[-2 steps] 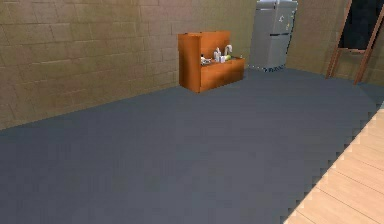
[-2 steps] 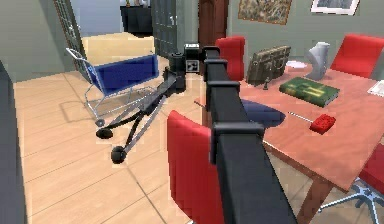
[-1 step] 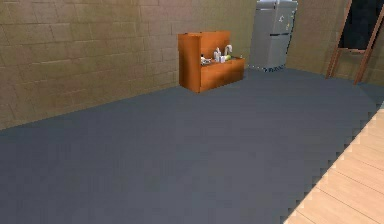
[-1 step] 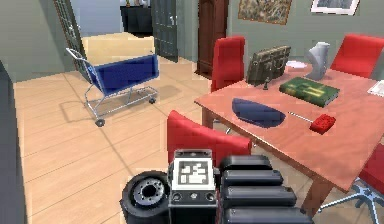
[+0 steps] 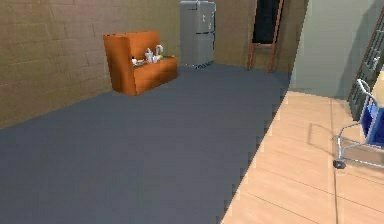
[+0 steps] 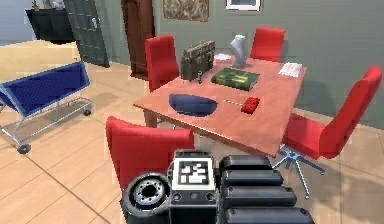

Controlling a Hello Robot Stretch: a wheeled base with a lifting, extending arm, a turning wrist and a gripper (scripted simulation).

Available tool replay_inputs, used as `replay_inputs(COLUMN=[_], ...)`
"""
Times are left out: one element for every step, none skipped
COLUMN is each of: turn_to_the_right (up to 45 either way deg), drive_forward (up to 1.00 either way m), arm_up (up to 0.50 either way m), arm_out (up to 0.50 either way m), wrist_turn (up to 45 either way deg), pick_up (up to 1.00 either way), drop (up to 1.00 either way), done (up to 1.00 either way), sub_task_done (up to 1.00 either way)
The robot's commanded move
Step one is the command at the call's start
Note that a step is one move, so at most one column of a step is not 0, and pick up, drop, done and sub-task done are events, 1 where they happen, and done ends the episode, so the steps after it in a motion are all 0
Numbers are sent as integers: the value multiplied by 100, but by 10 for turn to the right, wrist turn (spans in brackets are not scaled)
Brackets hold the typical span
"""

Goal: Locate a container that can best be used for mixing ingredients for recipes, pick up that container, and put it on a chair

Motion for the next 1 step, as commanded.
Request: replay_inputs(turn_to_the_right=[0], drive_forward=[0], arm_up=[0], arm_out=[28], wrist_turn=[0], pick_up=[0], drop=[0], done=[0], sub_task_done=[0])
